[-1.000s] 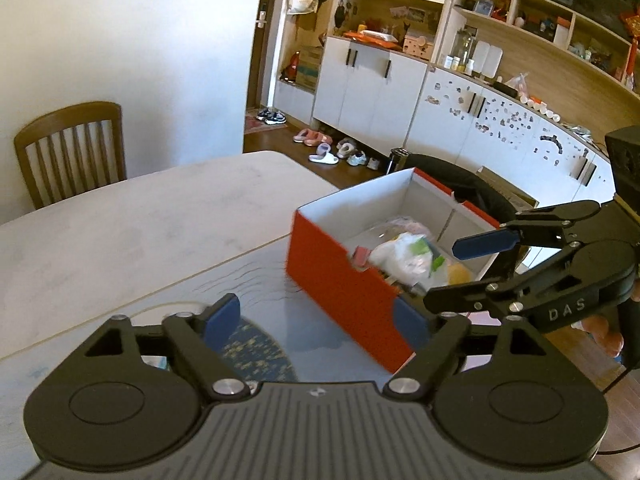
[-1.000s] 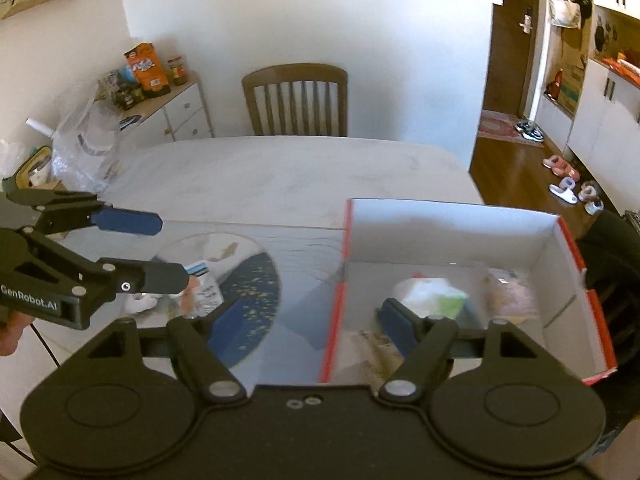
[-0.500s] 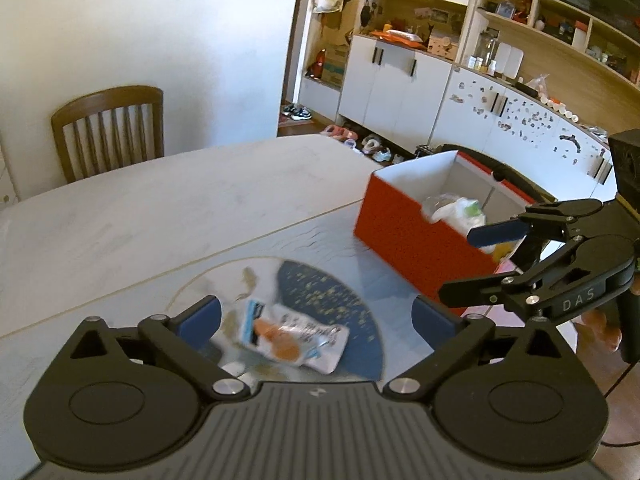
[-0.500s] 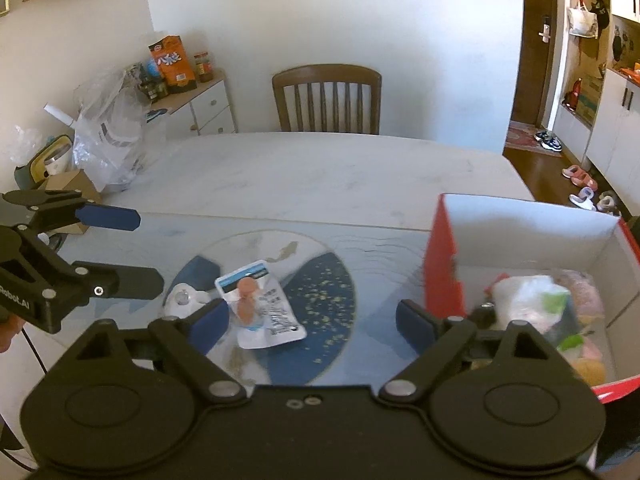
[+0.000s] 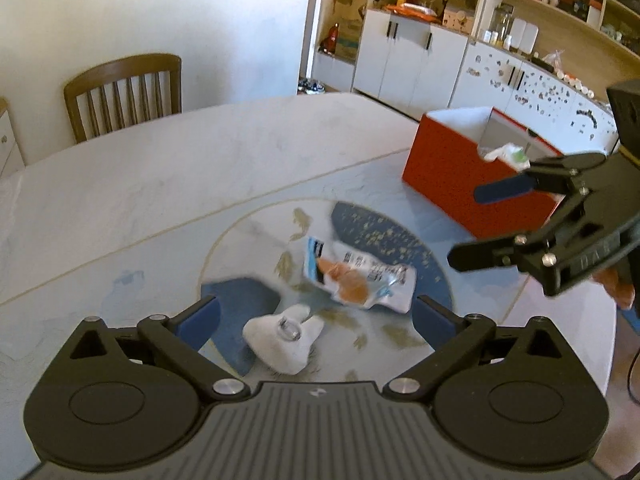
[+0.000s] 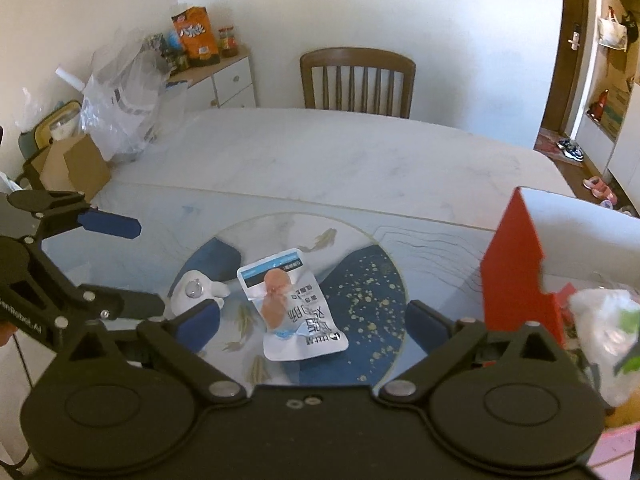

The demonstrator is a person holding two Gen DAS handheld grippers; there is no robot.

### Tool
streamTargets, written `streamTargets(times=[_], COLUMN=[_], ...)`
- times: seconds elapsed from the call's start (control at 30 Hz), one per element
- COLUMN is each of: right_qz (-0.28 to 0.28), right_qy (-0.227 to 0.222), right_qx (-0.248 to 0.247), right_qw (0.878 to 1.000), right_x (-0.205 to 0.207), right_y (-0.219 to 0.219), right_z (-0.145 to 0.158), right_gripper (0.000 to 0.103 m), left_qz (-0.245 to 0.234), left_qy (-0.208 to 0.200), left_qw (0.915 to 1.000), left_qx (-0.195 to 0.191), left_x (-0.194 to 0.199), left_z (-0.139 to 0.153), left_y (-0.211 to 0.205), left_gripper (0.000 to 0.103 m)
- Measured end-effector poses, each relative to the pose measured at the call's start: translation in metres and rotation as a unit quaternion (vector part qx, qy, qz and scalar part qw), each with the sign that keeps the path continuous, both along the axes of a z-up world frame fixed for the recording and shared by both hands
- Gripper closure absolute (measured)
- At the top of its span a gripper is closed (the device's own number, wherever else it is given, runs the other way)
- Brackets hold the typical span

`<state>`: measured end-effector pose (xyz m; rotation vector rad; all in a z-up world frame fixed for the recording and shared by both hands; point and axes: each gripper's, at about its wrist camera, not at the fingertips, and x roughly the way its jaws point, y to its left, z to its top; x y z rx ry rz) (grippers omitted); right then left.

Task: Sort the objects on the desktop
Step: 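Move both tools back over the turntable, then grasp the white plush toy with the left tool while the right tool grasps the sausage snack packet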

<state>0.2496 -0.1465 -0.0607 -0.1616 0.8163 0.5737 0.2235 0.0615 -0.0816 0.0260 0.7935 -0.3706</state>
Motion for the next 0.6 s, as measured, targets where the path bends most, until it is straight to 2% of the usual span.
streamTargets(times=[0.17, 0.3, 0.6], right_qz=[0.02, 0.046, 0.058], right_qy=[0.01, 0.011, 0.03], right_qx=[-0.012, -0.035, -0.054], right_qw=[1.0, 0.998, 0.996], right_x=[0.014, 0.024, 0.044], right_y=[0.012, 0.028, 0.045], right_z=[-0.014, -0.027, -0.053], right_gripper=[0.004, 0.004, 0.004], left_qz=[-0.008, -0.011, -0.022], left_qy=[0.012, 0.031, 0.022], left_qw=[0.9998, 0.9994, 0.9992], left_qx=[0.013, 0.007, 0.024], left_x=[0.007, 0.016, 0.028], left_z=[-0.02, -0.035, -0.054], left_y=[0.005, 0.008, 0.004], left_gripper=[0.001, 0.001, 0.001])
